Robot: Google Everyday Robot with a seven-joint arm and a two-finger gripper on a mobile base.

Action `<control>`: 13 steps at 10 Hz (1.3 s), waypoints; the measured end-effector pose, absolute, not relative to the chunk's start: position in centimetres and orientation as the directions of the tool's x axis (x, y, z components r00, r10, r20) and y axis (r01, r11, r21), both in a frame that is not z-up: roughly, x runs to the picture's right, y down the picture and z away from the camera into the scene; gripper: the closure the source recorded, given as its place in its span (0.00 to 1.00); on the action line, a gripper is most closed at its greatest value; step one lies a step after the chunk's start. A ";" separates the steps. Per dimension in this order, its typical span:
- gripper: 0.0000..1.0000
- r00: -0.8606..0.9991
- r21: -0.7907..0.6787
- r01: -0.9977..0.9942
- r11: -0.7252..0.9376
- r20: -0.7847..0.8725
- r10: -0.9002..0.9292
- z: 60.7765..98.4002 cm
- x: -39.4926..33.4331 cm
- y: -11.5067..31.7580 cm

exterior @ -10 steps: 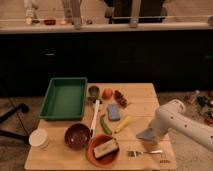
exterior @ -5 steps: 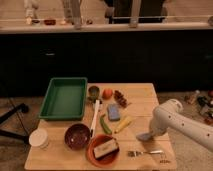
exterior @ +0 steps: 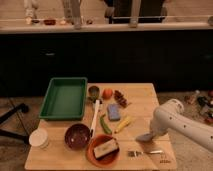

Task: Wipe table surface with towel

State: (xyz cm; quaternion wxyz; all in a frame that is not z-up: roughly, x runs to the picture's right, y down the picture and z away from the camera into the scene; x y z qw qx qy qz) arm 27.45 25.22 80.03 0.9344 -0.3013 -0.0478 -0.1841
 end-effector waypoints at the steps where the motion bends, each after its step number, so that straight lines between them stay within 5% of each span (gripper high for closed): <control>1: 1.00 0.924 -0.543 0.380 0.749 0.181 -0.338 79.8 27.3 25.0; 5: 1.00 0.859 -0.582 0.442 0.682 0.057 -0.508 80.2 25.8 25.1; 13: 1.00 0.843 -0.662 0.422 0.619 0.034 -0.537 81.4 27.4 25.3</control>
